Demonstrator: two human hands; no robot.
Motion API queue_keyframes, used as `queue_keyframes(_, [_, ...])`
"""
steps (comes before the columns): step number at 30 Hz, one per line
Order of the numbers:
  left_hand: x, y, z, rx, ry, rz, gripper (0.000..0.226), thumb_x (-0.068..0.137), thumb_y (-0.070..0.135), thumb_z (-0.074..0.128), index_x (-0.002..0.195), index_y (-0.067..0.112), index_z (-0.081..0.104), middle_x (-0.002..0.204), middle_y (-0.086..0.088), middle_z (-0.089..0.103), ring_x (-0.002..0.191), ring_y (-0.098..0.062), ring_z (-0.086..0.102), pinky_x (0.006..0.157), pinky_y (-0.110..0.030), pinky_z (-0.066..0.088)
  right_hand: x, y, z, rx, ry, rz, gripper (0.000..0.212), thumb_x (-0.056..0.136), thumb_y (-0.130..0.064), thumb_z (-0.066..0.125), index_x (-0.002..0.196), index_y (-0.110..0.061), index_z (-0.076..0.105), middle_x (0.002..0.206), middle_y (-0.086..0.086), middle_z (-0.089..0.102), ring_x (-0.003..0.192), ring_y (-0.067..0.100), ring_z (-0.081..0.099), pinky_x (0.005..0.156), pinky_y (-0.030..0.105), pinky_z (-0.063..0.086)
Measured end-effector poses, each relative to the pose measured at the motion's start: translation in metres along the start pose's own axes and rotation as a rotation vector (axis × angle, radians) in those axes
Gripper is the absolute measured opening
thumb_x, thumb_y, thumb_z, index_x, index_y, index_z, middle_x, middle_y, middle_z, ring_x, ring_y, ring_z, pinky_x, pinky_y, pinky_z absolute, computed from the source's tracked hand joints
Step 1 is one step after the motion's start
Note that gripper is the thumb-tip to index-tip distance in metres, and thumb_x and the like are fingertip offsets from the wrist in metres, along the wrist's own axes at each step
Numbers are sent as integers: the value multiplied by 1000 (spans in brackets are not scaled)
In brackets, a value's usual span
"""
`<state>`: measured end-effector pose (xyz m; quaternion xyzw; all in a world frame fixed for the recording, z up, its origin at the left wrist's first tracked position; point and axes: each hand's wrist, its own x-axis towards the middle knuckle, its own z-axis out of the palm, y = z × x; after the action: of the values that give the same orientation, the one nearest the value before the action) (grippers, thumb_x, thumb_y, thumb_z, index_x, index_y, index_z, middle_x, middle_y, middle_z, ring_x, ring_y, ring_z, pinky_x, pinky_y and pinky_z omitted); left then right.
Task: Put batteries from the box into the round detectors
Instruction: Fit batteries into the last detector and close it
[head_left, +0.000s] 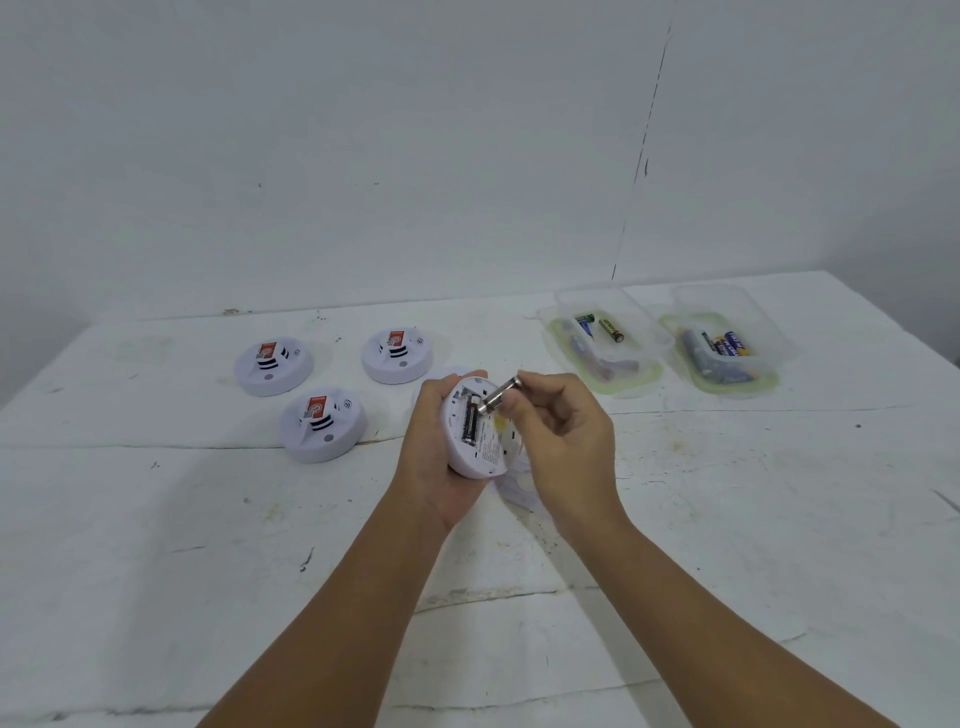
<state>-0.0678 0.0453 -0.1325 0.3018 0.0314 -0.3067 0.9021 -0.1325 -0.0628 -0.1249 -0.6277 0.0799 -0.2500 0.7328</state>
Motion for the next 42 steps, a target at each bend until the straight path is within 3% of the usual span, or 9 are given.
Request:
queue_keyframes(3, [-1,2,0,-4,-11,17,30,78,34,70,103,18,69,105,-8,66,95,-27,63,95,-43,47,7,-7,0,80,15,71,15,95,-6,73,108,-14,73,95,9,77,95,27,76,82,29,60])
queue_keyframes(6, [-1,3,2,4,-8,28,28,80,34,68,103,18,69,104,-8,66,91,-26,63,90,-41,48,10,-14,1,80,-19,135,16,97,-6,71,111,-13,72,88,5,76,83,14,75,72,20,56])
queue_keyframes(11, [1,4,2,13,-3,44,19,92,33,58,99,18,67,94,-5,64,84,-23,62,80,-38,49,11,-22,7,137,-106,281,17,98,-9,70,114,-11,70,76,3,74,67,10,70,59,18,52])
queue_keyframes(16, [-1,7,7,68,12,54,19,79,33,66,93,20,67,88,-3,58,78,-21,57,71,-34,43,11,-28,7,28,-186,340,15,97,-10,70,111,-9,67,72,6,66,53,7,59,51,16,47])
queue_keyframes(23, [-1,9,8,90,20,61,27,84,37,64,106,23,60,93,-2,61,86,-23,62,72,-34,48,11,-27,10,-313,-254,139,9,90,-20,76,91,-27,82,84,-11,77,78,8,72,74,24,60])
queue_keyframes(31, [-8,5,15,60,5,64,19,80,36,64,94,22,62,86,-1,62,79,-19,67,72,-31,51,6,-26,20,-443,-197,-39,12,91,-20,72,85,-29,79,83,-16,74,79,4,69,72,21,55])
queue_keyframes(34, [-7,6,9,28,0,78,14,90,34,58,90,20,61,86,1,59,80,-15,64,73,-27,50,3,-25,22,-540,-260,-116,12,92,-24,72,92,-29,83,89,-12,73,87,5,67,79,25,54])
queue_keyframes(38, [-7,10,6,-11,-17,118,19,97,35,51,95,19,62,85,2,60,79,-13,65,68,-25,55,4,-22,16,-582,-449,-105,29,96,-28,72,124,-29,76,119,-10,66,113,1,60,97,15,45])
queue_keyframes(42, [-11,13,7,-43,-15,76,22,97,41,55,104,21,64,89,1,67,83,-16,69,69,-30,59,10,-21,14,-584,-473,-99,30,96,-29,73,126,-32,74,118,-14,64,110,-2,58,91,5,39])
